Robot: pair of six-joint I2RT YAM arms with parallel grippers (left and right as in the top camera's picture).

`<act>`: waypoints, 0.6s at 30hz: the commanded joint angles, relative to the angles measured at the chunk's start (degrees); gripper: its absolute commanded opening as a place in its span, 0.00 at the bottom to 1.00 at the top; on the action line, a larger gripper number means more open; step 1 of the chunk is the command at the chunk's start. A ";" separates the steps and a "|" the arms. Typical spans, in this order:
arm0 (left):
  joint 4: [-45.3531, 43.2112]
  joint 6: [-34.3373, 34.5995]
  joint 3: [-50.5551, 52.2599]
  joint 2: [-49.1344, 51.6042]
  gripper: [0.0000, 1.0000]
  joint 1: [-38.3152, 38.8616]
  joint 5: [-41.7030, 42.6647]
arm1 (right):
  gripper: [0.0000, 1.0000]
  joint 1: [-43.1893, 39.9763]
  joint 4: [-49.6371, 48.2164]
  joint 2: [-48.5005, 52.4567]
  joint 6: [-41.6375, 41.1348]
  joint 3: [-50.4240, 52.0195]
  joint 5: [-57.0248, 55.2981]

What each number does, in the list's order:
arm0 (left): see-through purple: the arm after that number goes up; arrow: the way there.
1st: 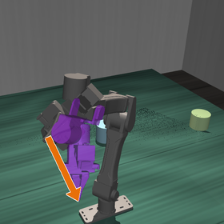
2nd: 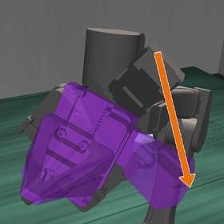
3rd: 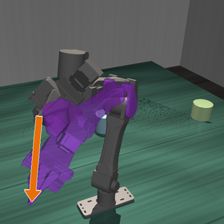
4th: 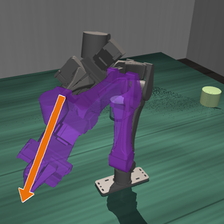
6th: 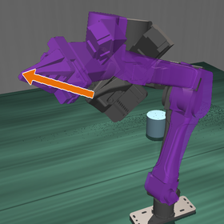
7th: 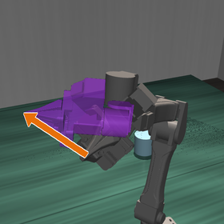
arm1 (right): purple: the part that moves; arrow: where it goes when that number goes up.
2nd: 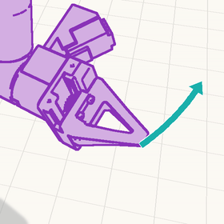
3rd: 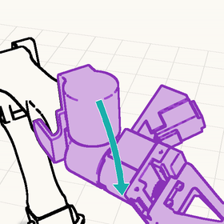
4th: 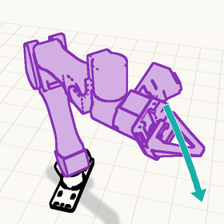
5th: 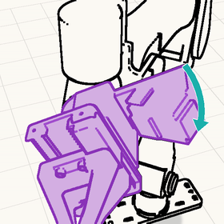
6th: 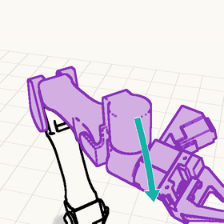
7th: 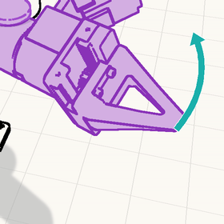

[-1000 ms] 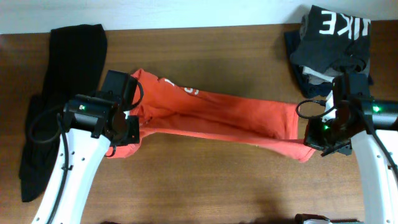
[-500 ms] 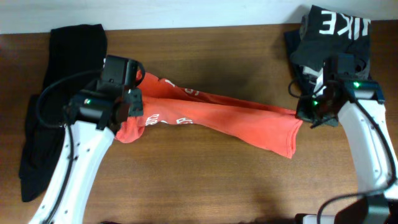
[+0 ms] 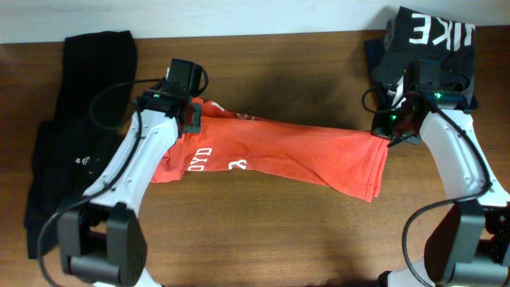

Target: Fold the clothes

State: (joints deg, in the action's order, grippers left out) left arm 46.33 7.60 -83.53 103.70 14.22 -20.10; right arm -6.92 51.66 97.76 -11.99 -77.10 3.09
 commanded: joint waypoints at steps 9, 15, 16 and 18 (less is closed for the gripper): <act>-13.07 -4.87 -0.90 3.98 0.01 -0.42 -1.33 | 0.04 0.11 -1.86 5.81 -0.02 -0.81 -1.20; -13.57 -4.87 -0.90 4.35 0.30 -0.39 -0.66 | 0.21 0.11 -2.25 5.81 -0.04 -0.81 -1.18; -13.33 -4.87 -0.90 4.35 0.40 -0.39 -0.68 | 0.34 0.11 -2.23 5.81 -0.07 -0.81 -1.14; -12.59 -4.87 -0.90 4.35 0.66 -0.39 -0.68 | 0.47 0.09 -1.66 5.79 -0.26 -0.85 -1.11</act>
State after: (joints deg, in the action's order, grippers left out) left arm 33.01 3.03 -83.53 107.48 14.22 -20.43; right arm -6.92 49.58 103.48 -11.57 -77.10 2.83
